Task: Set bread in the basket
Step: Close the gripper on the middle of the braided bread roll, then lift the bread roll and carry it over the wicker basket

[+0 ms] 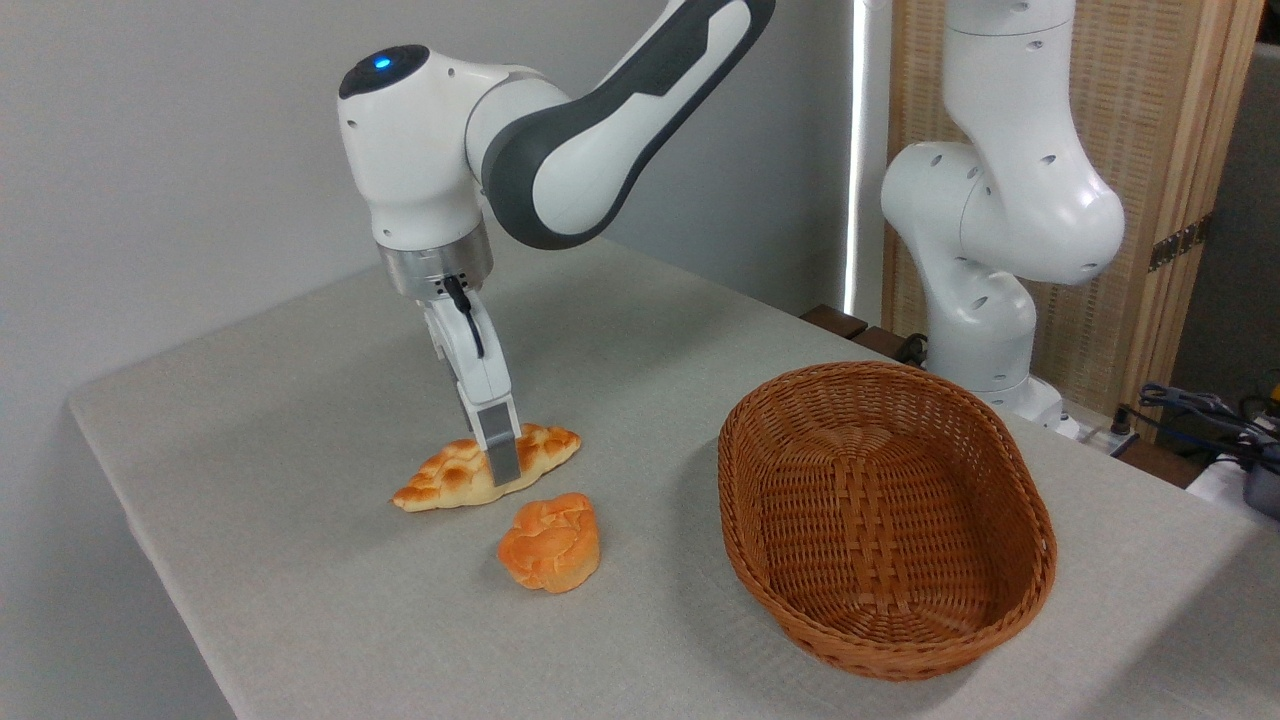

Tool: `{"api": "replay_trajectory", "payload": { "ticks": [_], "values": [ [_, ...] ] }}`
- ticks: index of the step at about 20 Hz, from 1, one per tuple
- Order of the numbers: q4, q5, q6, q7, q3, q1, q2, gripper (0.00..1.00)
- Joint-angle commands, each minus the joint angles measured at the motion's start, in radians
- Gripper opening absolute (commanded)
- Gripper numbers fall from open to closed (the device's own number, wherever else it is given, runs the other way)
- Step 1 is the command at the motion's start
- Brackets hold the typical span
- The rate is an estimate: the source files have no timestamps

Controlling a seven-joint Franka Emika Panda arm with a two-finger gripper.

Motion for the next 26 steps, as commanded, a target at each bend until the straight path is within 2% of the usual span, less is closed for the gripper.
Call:
{"api": "replay_trajectory", "payload": {
  "ticks": [1, 2, 4, 14, 16, 18, 20, 22, 24, 26],
  "values": [
    [-0.012, -0.002, 0.032, 0.009, -0.004, -0.003, 0.006, 0.37],
    [-0.012, -0.002, 0.032, 0.009, -0.004, -0.003, 0.006, 0.28],
    [-0.012, -0.002, 0.032, 0.015, -0.007, -0.003, 0.004, 0.22],
    [-0.006, -0.004, 0.026, 0.012, -0.007, -0.003, -0.002, 0.22],
    [0.007, -0.017, 0.023, -0.005, -0.005, -0.001, -0.011, 0.24],
    [0.029, -0.017, 0.006, -0.068, -0.005, -0.001, -0.028, 0.24],
    [0.053, -0.017, -0.041, -0.114, -0.001, 0.002, -0.052, 0.26],
    [0.063, -0.011, -0.118, -0.116, 0.007, 0.011, -0.094, 0.26],
    [0.06, -0.007, -0.191, -0.102, 0.057, 0.014, -0.16, 0.26],
    [0.054, -0.007, -0.279, -0.024, 0.108, 0.013, -0.226, 0.27]
  ]
}}
